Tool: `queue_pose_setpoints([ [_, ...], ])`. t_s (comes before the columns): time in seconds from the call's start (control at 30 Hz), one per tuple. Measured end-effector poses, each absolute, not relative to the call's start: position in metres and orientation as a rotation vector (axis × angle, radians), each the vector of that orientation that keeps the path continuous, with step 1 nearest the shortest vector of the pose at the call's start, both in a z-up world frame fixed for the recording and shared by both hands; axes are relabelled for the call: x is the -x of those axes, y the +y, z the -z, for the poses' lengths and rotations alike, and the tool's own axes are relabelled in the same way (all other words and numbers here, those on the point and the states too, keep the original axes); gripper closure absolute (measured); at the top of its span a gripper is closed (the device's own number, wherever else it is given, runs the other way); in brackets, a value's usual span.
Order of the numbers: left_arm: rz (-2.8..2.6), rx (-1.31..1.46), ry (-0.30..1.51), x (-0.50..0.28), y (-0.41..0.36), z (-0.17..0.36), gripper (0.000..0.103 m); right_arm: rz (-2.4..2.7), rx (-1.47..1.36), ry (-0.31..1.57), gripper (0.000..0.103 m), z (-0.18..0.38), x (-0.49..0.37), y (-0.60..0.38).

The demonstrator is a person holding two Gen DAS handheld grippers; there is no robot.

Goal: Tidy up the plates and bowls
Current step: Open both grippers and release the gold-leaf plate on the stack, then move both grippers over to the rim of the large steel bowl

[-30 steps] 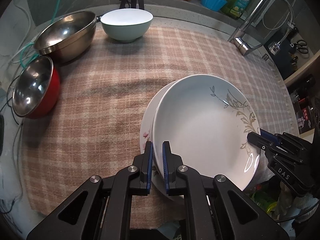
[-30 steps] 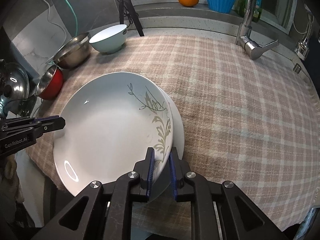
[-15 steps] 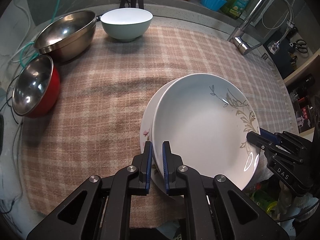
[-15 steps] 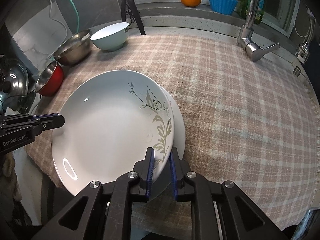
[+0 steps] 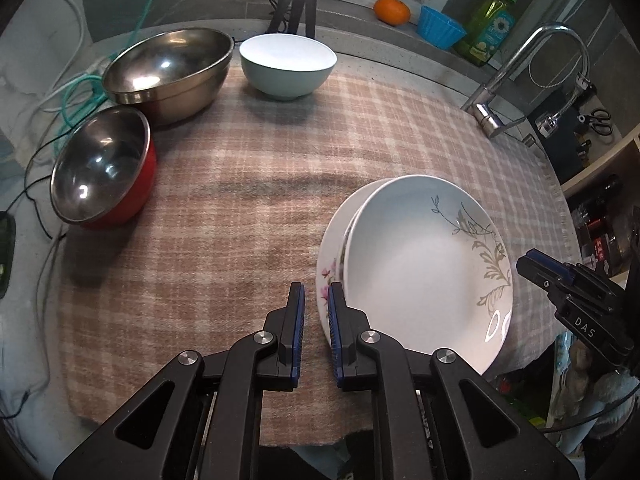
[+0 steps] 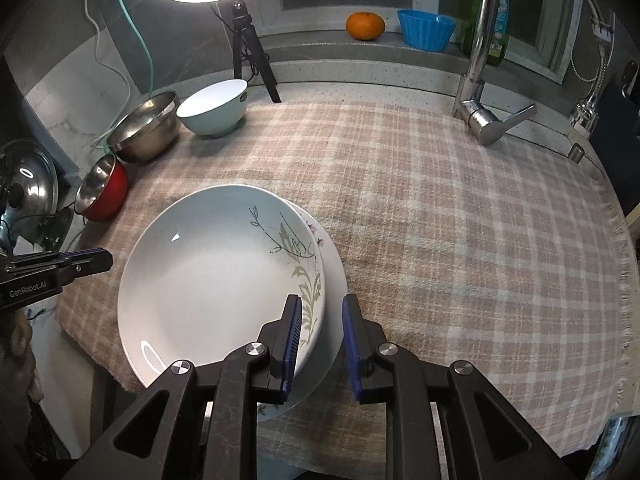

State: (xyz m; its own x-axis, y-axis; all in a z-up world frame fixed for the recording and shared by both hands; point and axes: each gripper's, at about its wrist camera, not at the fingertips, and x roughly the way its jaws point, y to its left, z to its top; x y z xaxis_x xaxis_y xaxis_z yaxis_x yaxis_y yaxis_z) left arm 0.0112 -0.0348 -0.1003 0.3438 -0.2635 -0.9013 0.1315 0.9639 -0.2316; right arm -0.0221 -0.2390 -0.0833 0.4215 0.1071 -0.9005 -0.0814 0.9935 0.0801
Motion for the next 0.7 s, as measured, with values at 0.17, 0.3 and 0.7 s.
queue_pose_setpoints([
  [0.17, 0.247, 0.146, 1.169, -0.012, -0.019, 0.089, 0.092, -0.139, -0.054, 1.071, 0.084, 0.063, 0.016, -0.232],
  [0.3, 0.243, 0.149, 1.143, -0.017, -0.004, 0.076, 0.092, -0.172, -0.075, 1.028, 0.084, 0.047, 0.007, -0.22],
  [0.7, 0.158, 0.153, 1.064, -0.048, 0.064, 0.045, 0.092, -0.288, -0.115, 0.988, 0.084, 0.03, -0.029, -0.165],
])
